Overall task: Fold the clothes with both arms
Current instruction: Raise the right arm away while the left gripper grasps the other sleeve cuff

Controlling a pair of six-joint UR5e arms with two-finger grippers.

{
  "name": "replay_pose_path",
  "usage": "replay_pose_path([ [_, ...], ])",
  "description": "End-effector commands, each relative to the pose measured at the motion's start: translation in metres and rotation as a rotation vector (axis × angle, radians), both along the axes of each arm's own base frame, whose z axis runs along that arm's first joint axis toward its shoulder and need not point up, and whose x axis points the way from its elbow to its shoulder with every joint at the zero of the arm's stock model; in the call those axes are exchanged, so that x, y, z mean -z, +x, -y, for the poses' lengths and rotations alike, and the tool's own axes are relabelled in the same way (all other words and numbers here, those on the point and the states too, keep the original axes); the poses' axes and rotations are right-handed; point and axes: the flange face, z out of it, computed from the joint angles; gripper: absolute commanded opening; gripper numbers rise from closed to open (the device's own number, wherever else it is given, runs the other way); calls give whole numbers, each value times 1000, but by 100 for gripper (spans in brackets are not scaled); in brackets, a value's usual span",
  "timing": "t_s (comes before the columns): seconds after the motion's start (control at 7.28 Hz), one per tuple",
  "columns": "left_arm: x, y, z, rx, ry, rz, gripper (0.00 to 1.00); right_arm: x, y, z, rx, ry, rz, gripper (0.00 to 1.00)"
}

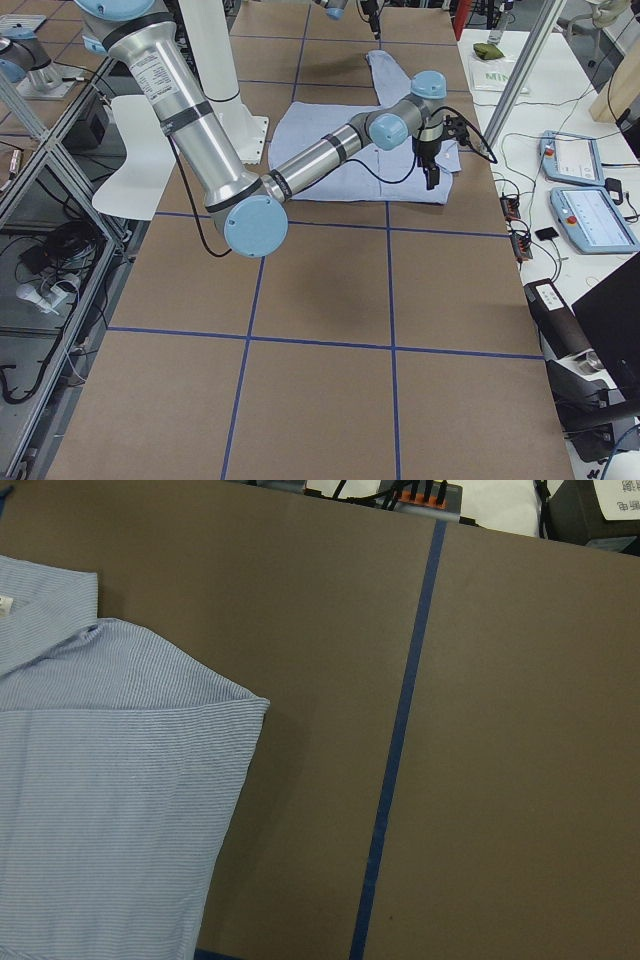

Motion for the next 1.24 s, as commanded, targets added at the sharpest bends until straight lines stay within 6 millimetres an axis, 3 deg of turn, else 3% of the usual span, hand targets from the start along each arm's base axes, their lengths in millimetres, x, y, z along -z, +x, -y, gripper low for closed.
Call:
replay_pose_path([
  [0.0, -3, 28, -10, 2, -53, -41, 98, -4, 2, -2, -1, 0, 1, 100],
  [0.27, -4, 42, -15, -22, -58, -39, 97, 0, 3, -4, -6, 4, 7, 100],
  [0.69, -3, 62, -22, -46, -83, -53, 83, 0, 3, -4, -7, 3, 8, 100],
  [0.82, -4, 62, -22, -46, -86, -51, 68, 0, 3, -4, -7, 3, 8, 100],
  [1.1, -1, 62, -23, -52, -83, -58, 16, 6, 5, -7, -9, 10, 13, 100],
])
